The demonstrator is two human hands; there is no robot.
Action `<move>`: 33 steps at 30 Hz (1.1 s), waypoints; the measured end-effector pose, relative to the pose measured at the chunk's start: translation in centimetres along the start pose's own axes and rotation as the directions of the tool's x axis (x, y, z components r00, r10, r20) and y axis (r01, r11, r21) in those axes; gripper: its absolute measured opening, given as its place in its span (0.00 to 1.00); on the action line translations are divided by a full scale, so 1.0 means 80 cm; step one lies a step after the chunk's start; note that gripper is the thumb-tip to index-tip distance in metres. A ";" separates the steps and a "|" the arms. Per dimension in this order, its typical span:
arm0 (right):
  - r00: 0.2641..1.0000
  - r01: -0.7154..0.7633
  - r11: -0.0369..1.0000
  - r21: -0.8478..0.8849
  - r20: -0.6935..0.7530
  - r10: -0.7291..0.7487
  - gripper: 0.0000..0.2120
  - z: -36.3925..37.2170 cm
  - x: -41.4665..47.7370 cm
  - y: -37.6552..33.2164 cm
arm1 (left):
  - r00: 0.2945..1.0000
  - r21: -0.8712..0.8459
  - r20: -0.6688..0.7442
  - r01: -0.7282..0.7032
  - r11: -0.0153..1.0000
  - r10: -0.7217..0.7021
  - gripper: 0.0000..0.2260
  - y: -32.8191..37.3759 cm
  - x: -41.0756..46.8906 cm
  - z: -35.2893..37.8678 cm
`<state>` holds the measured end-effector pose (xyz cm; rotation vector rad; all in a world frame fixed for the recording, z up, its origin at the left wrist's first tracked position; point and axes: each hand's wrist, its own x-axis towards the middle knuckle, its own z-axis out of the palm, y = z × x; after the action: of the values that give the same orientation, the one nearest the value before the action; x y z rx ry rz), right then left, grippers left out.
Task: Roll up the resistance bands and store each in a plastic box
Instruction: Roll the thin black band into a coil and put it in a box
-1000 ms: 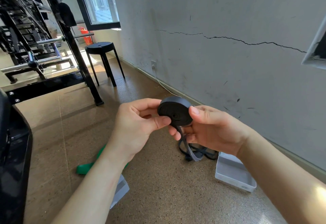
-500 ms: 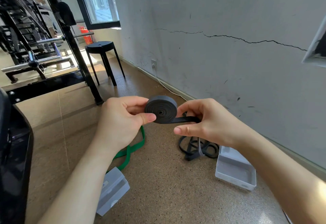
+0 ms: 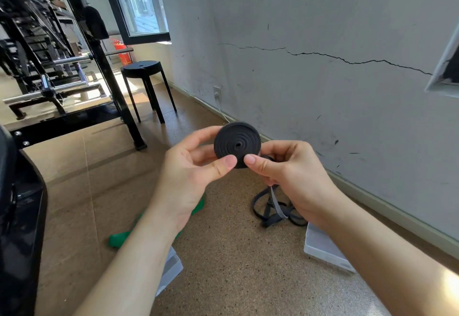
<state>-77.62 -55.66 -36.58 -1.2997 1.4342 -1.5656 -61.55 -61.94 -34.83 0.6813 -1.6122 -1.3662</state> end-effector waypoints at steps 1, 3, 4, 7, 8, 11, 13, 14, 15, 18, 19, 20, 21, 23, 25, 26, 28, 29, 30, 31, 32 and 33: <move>1.000 -0.012 0.999 0.051 -0.001 0.012 0.09 0.003 0.000 0.003 | 1.000 -0.068 -0.022 0.018 0.998 -0.020 0.19 -0.003 -0.001 0.006; 1.000 -0.021 0.995 0.093 0.011 0.020 0.09 0.007 0.001 0.006 | 0.995 -0.059 -0.095 0.004 0.998 -0.009 0.16 -0.004 -0.001 0.013; 0.999 -0.024 0.996 0.081 0.030 0.021 0.09 0.007 0.001 0.006 | 0.992 0.008 -0.123 -0.015 1.000 0.016 0.15 -0.004 -0.001 0.013; 0.985 -0.016 0.995 -0.098 0.170 0.032 0.10 -0.002 0.004 -0.001 | 0.984 0.349 -0.112 -0.089 0.933 0.136 0.16 -0.004 0.002 -0.001; 0.972 -0.001 0.979 -0.205 0.228 0.049 0.13 -0.006 0.004 -0.003 | 0.984 0.458 -0.086 -0.101 0.883 0.157 0.16 -0.004 0.003 -0.005; 0.951 0.004 0.919 -0.395 0.287 0.119 0.19 -0.016 0.008 -0.005 | 0.987 0.607 -0.010 -0.121 0.785 0.160 0.17 -0.005 0.004 -0.011; 0.946 -0.043 0.938 -0.344 0.287 0.149 0.19 -0.024 0.008 -0.009 | 0.989 0.600 0.027 -0.132 0.789 0.144 0.17 -0.003 0.004 -0.013; 0.941 -0.071 0.957 -0.281 0.300 0.158 0.18 -0.027 0.008 -0.011 | 0.990 0.590 0.038 -0.132 0.796 0.136 0.18 -0.001 0.004 -0.014; 0.933 -0.100 0.970 -0.220 0.319 0.168 0.17 -0.029 0.007 -0.013 | 0.990 0.586 0.051 -0.135 0.799 0.130 0.18 0.000 0.004 -0.015; 0.918 -0.179 0.971 -0.159 0.329 0.223 0.26 -0.026 0.006 -0.014 | 0.988 0.593 0.107 -0.154 0.791 0.112 0.18 0.001 0.003 -0.016; 0.917 -0.194 0.966 -0.172 0.317 0.241 0.28 -0.024 0.006 -0.013 | 0.987 0.586 0.121 -0.156 0.795 0.104 0.18 0.001 0.003 -0.016; 0.919 -0.199 0.963 -0.184 0.306 0.248 0.29 -0.023 0.007 -0.011 | 0.987 0.572 0.129 -0.155 0.806 0.098 0.18 0.001 0.003 -0.016; 0.922 -0.196 0.963 -0.186 0.299 0.246 0.29 -0.022 0.007 -0.010 | 0.987 0.551 0.131 -0.150 0.821 0.093 0.19 0.001 0.003 -0.017; 0.927 -0.189 0.969 -0.161 0.295 0.230 0.31 -0.024 0.009 -0.009 | 0.989 0.490 0.123 -0.128 0.863 0.077 0.19 0.001 0.004 -0.020; 0.931 -0.188 0.973 -0.131 0.291 0.219 0.32 -0.025 0.011 -0.008 | 0.990 0.458 0.120 -0.115 0.881 0.067 0.19 0.001 0.003 -0.022; 0.933 -0.186 0.974 -0.126 0.289 0.216 0.32 -0.026 0.012 -0.008 | 0.990 0.471 0.126 -0.119 0.874 0.067 0.19 0.002 0.003 -0.022; 0.933 -0.166 0.975 -0.148 0.295 0.204 0.31 -0.024 0.010 -0.008 | 0.985 0.537 0.154 -0.150 0.830 0.079 0.18 0.003 0.002 -0.019; 0.934 -0.142 0.974 -0.175 0.302 0.190 0.30 -0.023 0.009 -0.008 | 0.980 0.582 0.177 -0.182 0.793 0.095 0.18 0.003 0.002 -0.018; 0.935 -0.114 0.972 -0.203 0.308 0.174 0.28 -0.022 0.007 -0.008 | 0.972 0.625 0.204 -0.219 0.750 0.114 0.17 0.003 0.002 -0.017; 0.938 -0.093 0.969 -0.227 0.306 0.162 0.27 -0.021 0.006 -0.008 | 0.965 0.658 0.229 -0.252 0.710 0.130 0.16 0.003 0.003 -0.016; 0.942 -0.084 0.967 -0.241 0.296 0.156 0.26 -0.020 0.005 -0.008 | 0.958 0.681 0.247 -0.277 0.678 0.143 0.16 0.002 0.003 -0.016; 0.946 -0.084 0.967 -0.240 0.285 0.153 0.25 -0.020 0.006 -0.007 | 0.953 0.696 0.261 -0.296 0.654 0.153 0.16 0.002 0.004 -0.017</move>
<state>-79.19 -55.42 -35.81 -1.4797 1.4912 -1.0923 -60.50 -62.83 -34.62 0.7815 -2.3365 -0.5566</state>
